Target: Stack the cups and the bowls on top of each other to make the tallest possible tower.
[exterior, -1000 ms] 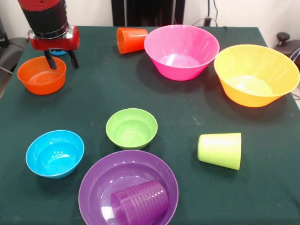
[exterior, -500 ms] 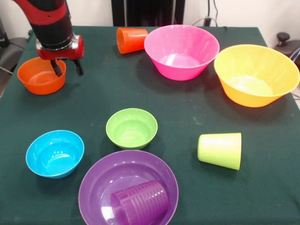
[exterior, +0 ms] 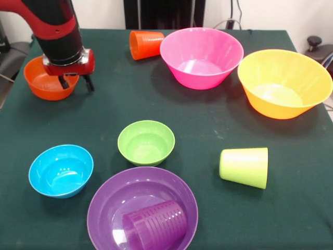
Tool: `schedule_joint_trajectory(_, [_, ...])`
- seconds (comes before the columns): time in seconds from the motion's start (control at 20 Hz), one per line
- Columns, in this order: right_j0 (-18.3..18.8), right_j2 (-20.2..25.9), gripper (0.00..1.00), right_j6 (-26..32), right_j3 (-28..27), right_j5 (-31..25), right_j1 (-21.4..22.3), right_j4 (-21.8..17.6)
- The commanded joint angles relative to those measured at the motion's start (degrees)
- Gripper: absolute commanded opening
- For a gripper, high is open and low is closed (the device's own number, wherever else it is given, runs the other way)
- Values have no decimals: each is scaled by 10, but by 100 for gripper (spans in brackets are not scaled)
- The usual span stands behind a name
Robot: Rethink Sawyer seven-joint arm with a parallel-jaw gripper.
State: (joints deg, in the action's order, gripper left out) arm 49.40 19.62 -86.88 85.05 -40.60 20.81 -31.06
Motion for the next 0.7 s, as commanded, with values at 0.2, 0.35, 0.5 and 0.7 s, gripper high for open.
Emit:
schedule_joint_trajectory(0.2, [-4, 53, 100, 118, -54, 36, -49, -58])
schedule_joint_trajectory(0.35, [-3, 51, 0, 106, -50, 46, -47, -58])
schedule_joint_trajectory(0.5, [-3, 54, 0, 111, -49, 46, -47, -61])
schedule_joint_trajectory(0.7, [-4, 52, 0, 97, -49, 43, -47, -55])
